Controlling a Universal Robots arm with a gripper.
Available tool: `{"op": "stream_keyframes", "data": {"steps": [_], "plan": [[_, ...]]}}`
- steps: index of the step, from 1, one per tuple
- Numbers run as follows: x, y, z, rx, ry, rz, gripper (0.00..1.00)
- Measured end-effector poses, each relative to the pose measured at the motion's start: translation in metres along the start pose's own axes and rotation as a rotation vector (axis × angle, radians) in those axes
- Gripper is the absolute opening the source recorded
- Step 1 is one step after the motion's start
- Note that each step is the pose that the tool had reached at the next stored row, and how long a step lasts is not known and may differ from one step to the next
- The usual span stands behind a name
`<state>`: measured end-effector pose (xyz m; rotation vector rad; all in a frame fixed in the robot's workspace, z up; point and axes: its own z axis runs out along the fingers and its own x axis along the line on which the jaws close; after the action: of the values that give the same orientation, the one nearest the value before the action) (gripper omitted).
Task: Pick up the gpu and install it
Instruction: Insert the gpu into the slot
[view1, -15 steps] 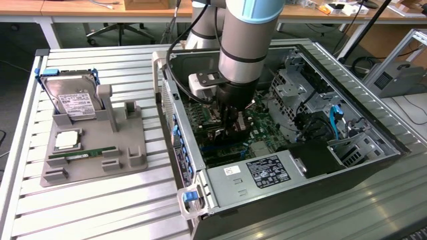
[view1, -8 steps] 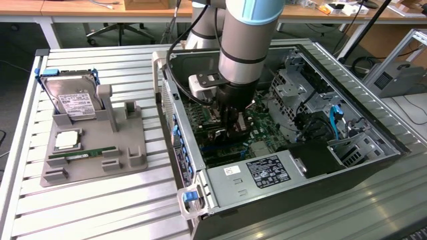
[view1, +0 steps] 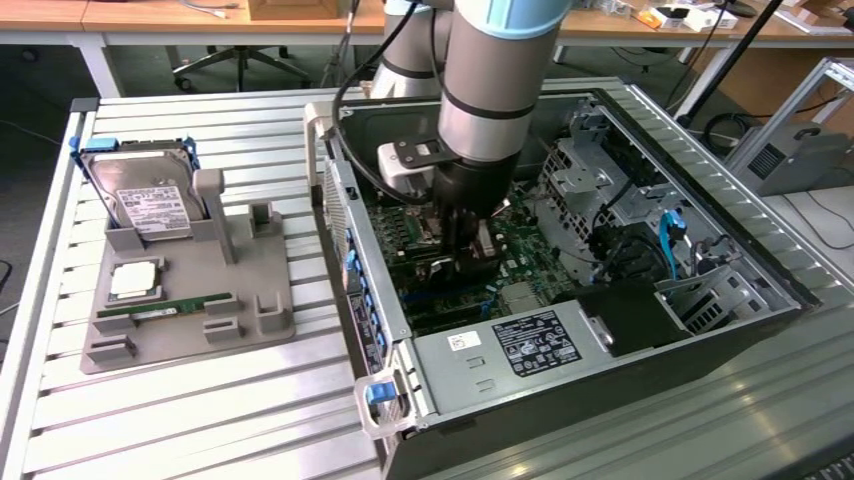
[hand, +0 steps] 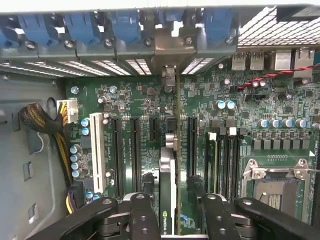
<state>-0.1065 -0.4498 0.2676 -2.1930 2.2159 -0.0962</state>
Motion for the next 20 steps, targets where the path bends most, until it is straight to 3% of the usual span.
{"op": "stream_keyframes", "data": {"steps": [5, 8, 10, 13, 14, 15, 18, 20], "plan": [[0.000, -0.0014, -0.0244, 0.0000, -0.0001, 0.000, 0.40], [-0.002, -0.0029, -0.0262, -0.0007, -0.0004, -0.002, 0.40], [-0.002, -0.0121, -0.0257, -0.0122, -0.0002, -0.004, 0.39], [-0.003, -0.0278, -0.0248, -0.0275, -0.0003, -0.008, 0.20], [-0.003, -0.0311, -0.0245, -0.0308, -0.0003, -0.009, 0.20], [-0.003, -0.0383, -0.0240, -0.0382, -0.0003, -0.010, 0.11], [-0.003, -0.0548, -0.0227, -0.0532, -0.0004, -0.014, 0.11], [-0.003, -0.0570, -0.0226, -0.0551, -0.0004, -0.014, 0.11]]}}
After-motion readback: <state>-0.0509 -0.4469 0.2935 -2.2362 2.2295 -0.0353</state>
